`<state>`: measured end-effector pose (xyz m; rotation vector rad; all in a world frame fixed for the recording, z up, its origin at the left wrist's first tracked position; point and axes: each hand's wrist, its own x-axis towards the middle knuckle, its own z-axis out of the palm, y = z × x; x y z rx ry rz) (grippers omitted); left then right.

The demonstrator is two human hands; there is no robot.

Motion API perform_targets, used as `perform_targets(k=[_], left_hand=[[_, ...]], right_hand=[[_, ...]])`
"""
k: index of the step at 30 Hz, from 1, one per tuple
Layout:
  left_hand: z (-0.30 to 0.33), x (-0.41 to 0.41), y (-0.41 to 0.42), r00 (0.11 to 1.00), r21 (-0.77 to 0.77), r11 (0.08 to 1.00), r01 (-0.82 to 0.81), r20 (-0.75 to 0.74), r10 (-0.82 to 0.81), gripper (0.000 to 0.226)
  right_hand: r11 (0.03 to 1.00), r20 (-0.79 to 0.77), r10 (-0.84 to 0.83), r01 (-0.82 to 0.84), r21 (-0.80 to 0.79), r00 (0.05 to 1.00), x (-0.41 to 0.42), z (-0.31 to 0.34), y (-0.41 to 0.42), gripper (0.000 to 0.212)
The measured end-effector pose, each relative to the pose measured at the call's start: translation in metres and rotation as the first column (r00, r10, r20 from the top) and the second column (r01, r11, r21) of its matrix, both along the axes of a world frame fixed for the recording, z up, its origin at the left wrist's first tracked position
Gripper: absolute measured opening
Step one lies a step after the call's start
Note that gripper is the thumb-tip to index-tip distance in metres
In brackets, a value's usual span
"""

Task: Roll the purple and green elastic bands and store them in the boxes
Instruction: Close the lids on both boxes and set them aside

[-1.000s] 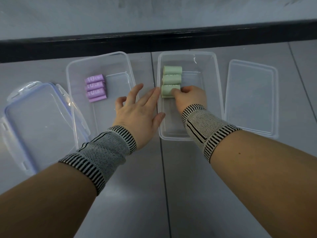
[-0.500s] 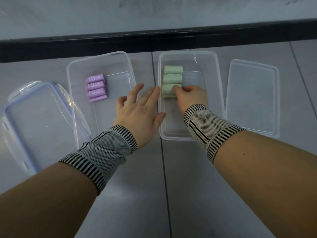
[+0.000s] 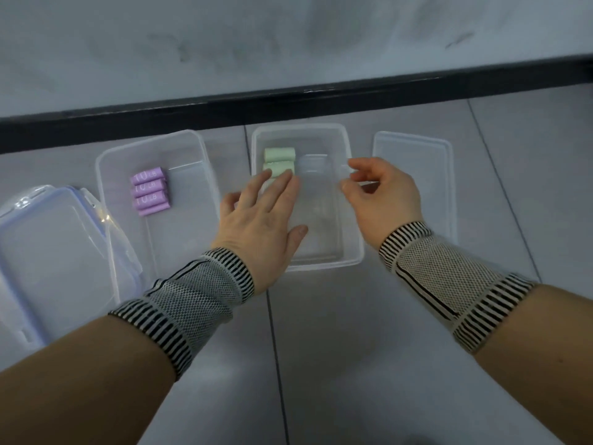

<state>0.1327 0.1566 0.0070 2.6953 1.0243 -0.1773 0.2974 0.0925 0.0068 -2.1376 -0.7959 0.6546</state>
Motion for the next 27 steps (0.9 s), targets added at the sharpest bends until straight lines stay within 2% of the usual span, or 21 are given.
perform_targets(k=[5, 8, 12, 17, 20, 24, 27], left_hand=[[0.011, 0.064, -0.032, 0.986, -0.005, 0.987, 0.159, -0.041, -0.159, 0.069], [0.003, 0.11, -0.057, 0.969, -0.012, 0.972, 0.233, -0.081, -0.233, 0.069], [-0.023, 0.161, -0.079, 0.949, -0.09, 0.967, 0.239, -0.191, -0.252, 0.07], [-0.059, 0.177, -0.092, 0.915, -0.152, 0.97, 0.188, -0.333, -0.229, 0.074], [-0.064, 0.18, -0.094, 0.924, -0.187, 0.969, 0.163, -0.316, -0.216, 0.07], [-0.063, 0.179, -0.092, 0.93, -0.245, 0.958, 0.149, -0.294, -0.22, 0.07], [-0.057, 0.179, -0.09, 0.94, -0.285, 0.948, 0.141, -0.263, -0.219, 0.07]], right_hand=[[0.972, 0.074, -0.225, 0.229, -0.054, 0.971, 0.07, -0.01, -0.052, 0.031], [0.93, 0.064, -0.337, 0.342, -0.133, 0.94, 0.102, -0.026, -0.083, 0.035], [0.904, 0.045, -0.318, 0.317, -0.288, 0.947, 0.128, -0.049, -0.109, 0.043], [0.916, 0.028, -0.193, 0.19, -0.352, 0.981, 0.144, -0.068, -0.119, 0.039], [0.927, -0.028, -0.18, 0.16, -0.34, 0.983, 0.152, -0.074, -0.116, 0.036], [0.935, -0.179, -0.268, 0.21, -0.287, 0.947, 0.156, -0.075, -0.118, 0.033], [0.924, -0.275, -0.359, 0.299, -0.237, 0.892, 0.157, -0.073, -0.122, 0.017]])
